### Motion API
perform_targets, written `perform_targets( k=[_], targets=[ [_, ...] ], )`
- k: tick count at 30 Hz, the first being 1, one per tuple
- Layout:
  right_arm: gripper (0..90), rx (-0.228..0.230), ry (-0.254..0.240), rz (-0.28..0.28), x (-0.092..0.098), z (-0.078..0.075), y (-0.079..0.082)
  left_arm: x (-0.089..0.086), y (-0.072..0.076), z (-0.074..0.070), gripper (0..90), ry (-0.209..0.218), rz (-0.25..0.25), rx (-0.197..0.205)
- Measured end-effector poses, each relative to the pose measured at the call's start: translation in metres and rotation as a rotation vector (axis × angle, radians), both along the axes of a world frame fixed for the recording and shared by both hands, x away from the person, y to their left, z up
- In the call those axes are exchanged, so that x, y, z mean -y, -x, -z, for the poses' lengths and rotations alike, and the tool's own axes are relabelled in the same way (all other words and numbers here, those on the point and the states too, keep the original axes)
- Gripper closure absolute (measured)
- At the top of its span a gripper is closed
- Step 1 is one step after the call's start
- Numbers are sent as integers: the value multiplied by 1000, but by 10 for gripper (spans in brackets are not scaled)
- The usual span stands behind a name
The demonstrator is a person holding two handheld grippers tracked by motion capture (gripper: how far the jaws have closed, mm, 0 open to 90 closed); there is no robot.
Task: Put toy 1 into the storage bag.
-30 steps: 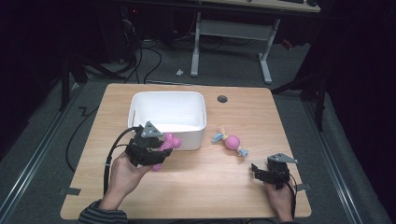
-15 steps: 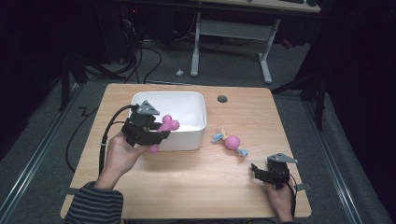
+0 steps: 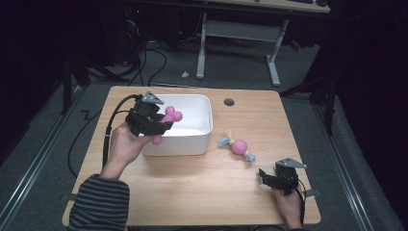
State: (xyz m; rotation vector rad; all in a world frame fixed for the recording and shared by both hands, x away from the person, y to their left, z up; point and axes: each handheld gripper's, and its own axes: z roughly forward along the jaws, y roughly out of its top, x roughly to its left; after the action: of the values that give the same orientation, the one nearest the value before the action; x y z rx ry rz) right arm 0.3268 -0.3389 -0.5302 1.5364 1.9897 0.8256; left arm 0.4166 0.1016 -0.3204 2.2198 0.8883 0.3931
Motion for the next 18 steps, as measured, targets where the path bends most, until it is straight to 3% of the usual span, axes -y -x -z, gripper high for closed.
perform_targets(
  k=[7, 18],
  targets=[
    [254, 0, 0, 0, 0, 0, 0, 5, -17, -1, 591, -10, -11, -1],
    [254, 0, 0, 0, 0, 0, 0, 12, -40, 16, 589, -54, -43, -12]
  ],
)
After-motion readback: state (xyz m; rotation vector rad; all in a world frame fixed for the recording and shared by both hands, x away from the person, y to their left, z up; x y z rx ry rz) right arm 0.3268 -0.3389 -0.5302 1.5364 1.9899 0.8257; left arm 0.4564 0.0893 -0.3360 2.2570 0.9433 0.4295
